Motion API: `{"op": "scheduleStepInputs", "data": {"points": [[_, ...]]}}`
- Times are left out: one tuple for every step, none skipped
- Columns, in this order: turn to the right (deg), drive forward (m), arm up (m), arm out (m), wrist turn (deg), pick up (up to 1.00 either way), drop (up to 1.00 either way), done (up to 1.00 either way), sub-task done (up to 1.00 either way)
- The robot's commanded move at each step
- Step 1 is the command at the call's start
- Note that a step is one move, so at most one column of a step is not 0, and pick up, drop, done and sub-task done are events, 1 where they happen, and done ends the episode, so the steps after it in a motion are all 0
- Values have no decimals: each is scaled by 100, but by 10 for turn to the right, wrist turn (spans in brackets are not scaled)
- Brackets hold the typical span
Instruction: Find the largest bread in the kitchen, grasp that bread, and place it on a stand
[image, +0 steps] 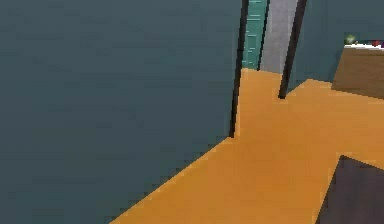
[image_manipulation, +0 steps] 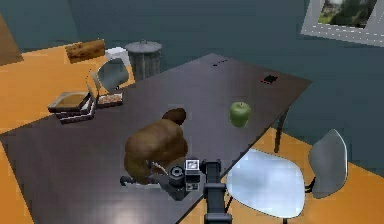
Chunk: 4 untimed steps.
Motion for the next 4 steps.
{"op": "scheduleStepInputs", "data": {"points": [[0, 0, 0, 0, 0, 100, 0, 0, 0], [0, 0, 10, 0, 0, 0, 0, 0, 0], [0, 0, 14, 0, 0, 0, 0, 0, 0], [0, 0, 0, 0, -450, 0, 0, 0, 0]]}}
